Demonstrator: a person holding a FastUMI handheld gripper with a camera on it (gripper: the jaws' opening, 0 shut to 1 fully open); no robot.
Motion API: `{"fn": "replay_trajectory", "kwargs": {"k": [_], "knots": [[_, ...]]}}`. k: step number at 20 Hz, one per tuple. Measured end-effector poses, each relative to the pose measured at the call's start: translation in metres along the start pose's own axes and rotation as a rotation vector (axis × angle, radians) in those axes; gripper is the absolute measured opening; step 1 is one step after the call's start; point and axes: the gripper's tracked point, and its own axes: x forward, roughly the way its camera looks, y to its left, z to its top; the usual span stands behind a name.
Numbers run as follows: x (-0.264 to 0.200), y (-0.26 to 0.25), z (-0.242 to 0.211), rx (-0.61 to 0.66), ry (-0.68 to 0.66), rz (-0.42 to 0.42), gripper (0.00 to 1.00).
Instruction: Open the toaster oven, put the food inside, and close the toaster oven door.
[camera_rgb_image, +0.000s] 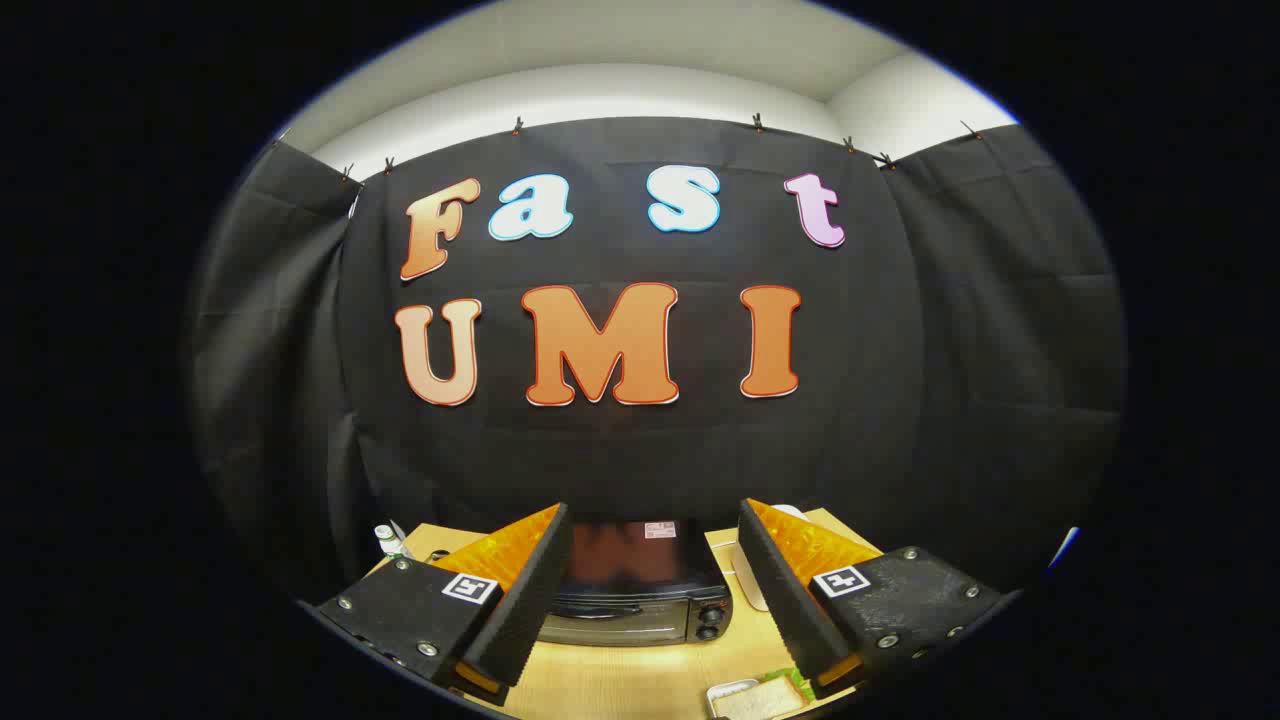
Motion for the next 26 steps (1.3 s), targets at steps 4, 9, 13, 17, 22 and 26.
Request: {"fn": "replay_trajectory", "kwargs": {"k": [4,9,13,17,22,26], "knots": [[-0.002,0.003,-0.002,0.000,0.005,0.010,0.99],[-0.003,-0.001,-0.004,0.024,0.010,0.008,0.99],[-0.006,-0.006,-0.007,0.026,0.020,-0.002,0.99],[-0.005,-0.012,-0.006,0.025,0.004,-0.023,0.99],[0.000,-0.018,-0.014,0.045,-0.006,-0.055,0.99],[0.011,-0.004,-0.030,0.054,-0.043,-0.048,0.99]]}}
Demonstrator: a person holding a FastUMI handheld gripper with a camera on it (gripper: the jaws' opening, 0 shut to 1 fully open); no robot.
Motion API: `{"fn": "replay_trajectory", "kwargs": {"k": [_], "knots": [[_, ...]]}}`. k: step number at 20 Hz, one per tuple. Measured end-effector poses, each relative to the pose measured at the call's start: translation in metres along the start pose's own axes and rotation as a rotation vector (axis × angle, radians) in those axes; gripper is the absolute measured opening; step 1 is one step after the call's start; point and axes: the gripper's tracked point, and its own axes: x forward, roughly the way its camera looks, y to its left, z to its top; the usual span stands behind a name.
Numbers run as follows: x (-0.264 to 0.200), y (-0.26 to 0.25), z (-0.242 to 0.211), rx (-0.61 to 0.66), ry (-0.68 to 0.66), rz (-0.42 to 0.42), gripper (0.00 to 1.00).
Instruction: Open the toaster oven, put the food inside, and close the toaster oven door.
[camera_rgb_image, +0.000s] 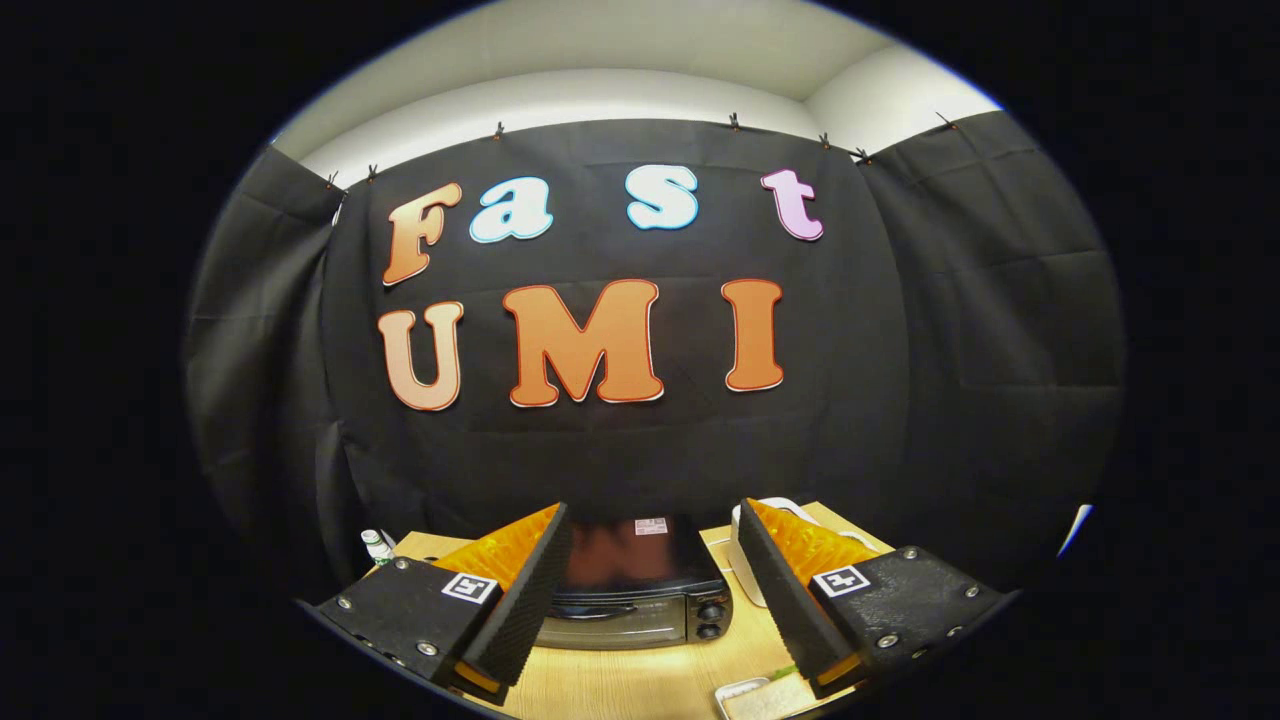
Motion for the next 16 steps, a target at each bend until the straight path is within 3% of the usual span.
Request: {"fn": "replay_trajectory", "kwargs": {"k": [6,16], "knots": [[0.024,0.034,-0.057,-0.009,0.023,0.027,0.99],[0.084,0.078,-0.169,-0.056,0.237,0.086,0.99]]}}
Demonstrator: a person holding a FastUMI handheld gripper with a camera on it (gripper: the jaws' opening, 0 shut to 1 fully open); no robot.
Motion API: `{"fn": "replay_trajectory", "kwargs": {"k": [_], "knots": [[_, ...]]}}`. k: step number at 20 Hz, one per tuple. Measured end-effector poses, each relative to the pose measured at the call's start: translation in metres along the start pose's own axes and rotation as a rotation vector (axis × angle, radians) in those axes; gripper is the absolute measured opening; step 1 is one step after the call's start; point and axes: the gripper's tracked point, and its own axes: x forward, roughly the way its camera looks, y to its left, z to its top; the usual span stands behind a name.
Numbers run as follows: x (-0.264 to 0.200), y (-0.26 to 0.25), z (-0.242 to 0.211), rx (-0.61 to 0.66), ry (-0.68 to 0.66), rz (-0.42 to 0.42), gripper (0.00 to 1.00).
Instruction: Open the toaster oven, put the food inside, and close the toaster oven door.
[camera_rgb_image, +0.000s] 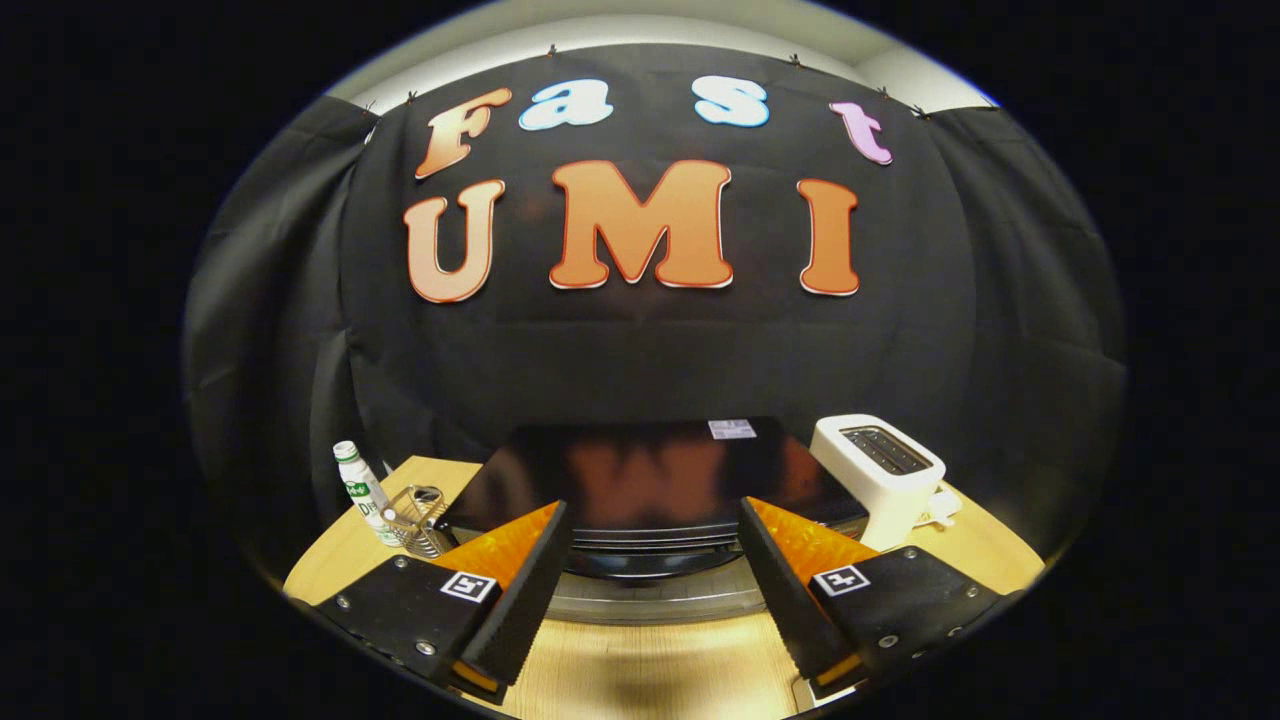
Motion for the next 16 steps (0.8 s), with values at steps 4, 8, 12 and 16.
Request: {"fn": "replay_trajectory", "kwargs": {"k": [4,8,12,16], "knots": [[0.025,0.002,-0.020,-0.010,0.060,-0.004,0.99],[0.023,0.004,-0.024,0.009,0.082,-0.002,0.99],[0.012,0.010,-0.027,-0.032,0.099,-0.004,0.99],[-0.003,0.008,-0.037,-0.025,0.127,-0.011,0.99]]}}
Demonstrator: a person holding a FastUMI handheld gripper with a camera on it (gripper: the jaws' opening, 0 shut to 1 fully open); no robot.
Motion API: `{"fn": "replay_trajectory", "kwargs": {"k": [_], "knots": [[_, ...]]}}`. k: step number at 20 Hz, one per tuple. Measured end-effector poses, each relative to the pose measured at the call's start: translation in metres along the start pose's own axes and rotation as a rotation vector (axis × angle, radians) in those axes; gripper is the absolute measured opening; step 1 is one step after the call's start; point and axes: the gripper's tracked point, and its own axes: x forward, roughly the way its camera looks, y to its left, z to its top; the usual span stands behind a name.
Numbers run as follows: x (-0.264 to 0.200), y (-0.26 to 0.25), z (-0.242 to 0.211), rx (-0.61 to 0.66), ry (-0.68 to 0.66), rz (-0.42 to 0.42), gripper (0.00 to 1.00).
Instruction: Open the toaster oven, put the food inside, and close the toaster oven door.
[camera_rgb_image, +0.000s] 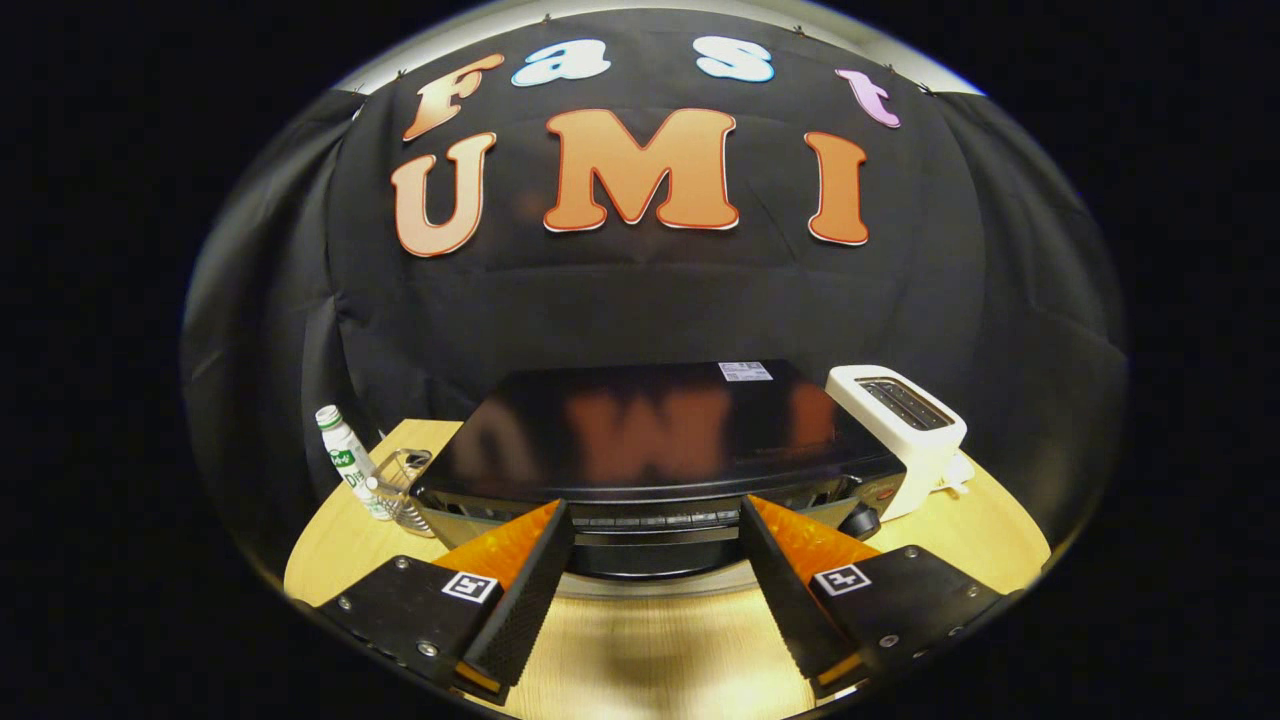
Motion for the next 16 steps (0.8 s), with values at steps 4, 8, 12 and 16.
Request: {"fn": "replay_trajectory", "kwargs": {"k": [4,8,12,16], "knots": [[-0.021,-0.002,-0.018,0.003,0.022,0.008,0.99],[-0.044,-0.003,-0.047,0.003,0.051,0.017,0.99],[-0.060,-0.004,-0.075,0.003,0.060,0.017,0.99],[-0.069,-0.005,-0.098,-0.003,0.077,0.026,0.99]]}}
